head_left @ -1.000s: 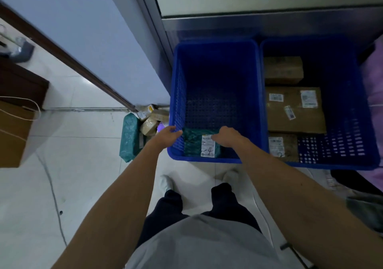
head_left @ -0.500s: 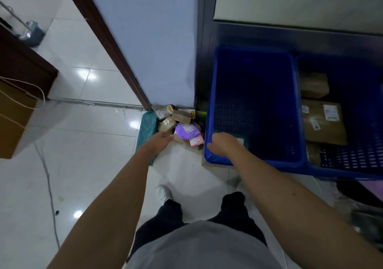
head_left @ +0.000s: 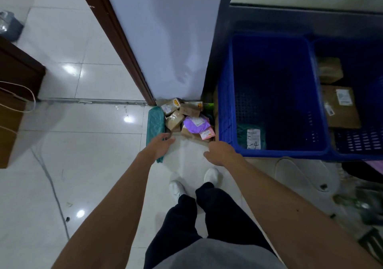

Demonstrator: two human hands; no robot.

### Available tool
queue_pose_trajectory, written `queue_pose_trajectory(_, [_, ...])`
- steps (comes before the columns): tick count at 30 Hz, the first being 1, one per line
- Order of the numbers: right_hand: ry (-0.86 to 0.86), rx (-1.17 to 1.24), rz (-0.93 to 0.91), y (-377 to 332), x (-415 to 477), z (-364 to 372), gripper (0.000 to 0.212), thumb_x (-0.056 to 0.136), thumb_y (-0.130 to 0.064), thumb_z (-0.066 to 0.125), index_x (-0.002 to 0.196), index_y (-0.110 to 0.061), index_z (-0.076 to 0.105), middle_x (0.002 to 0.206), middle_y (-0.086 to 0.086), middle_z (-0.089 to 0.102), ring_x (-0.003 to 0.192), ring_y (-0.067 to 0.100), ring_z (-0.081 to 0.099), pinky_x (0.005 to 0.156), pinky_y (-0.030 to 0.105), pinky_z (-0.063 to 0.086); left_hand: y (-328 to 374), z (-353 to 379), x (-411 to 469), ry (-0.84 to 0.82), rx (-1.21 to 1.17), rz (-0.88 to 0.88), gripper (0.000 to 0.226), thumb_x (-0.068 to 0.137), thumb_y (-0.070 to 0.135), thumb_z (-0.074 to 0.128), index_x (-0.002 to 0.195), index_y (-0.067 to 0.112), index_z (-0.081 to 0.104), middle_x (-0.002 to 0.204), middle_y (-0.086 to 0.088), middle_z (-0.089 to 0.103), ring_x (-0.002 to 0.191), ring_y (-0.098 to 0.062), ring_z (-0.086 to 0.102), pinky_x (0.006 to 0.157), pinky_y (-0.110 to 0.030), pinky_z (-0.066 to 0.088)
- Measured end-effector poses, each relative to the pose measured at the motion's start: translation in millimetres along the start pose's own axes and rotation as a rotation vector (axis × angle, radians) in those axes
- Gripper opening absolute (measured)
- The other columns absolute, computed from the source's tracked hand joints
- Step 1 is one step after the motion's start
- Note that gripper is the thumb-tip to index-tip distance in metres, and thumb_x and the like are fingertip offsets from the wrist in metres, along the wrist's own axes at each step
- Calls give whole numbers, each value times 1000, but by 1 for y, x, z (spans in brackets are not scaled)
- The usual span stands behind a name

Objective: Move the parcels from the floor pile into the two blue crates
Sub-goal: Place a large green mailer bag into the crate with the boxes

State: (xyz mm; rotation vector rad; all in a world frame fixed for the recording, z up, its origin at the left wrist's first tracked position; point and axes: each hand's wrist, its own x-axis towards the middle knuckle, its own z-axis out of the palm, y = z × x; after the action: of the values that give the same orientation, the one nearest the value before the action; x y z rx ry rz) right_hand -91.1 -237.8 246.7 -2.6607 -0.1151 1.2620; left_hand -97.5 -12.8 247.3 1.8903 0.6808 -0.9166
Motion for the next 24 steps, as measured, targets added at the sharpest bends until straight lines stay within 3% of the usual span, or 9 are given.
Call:
queue_pose_trajectory(4, [-33,-34,-8,2,22,8,42,98,-35,45,125,-4,55,126,15,59,113,33,56,84,37,43,-11,13,11,8,-10,-27,54,101,38,53,149,16,42,146,-12,44,127,-28,49,107,-37,41])
queue_pose_trajectory(6, [-48,-49,-28,0,35,12,42,97,-35,44,124,-5,56,127,15,59,113,33,57,86,37,45,-17,18,16,34,-10,-50,52,101,37,53,147,17,44,147,-12,46,128,-28,49,105,-35,41])
queue_pose_trajectory(10, [-98,-73,-63,-7,64,32,42,97,-35,43,124,-6,56,129,14,58,118,31,55,88,36,43,-34,25,35,145,0,-64,47,99,42,52,141,22,51,141,-11,52,113,-24,54,96,-34,45])
queue_pose_trajectory(16, [-181,-96,-113,-24,104,60,41,98,-35,44,122,-4,56,129,17,58,119,33,54,95,35,43,-63,26,78,135,76,-115,45,102,41,47,143,23,50,144,-10,51,126,-28,51,102,-31,38])
queue_pose_trajectory(24, [-230,-38,-75,-51,189,118,44,98,-40,46,125,-7,57,130,16,59,120,33,55,94,33,44,-133,12,171,171,144,-190,43,101,36,47,140,18,49,136,-9,61,123,-29,54,101,-33,40])
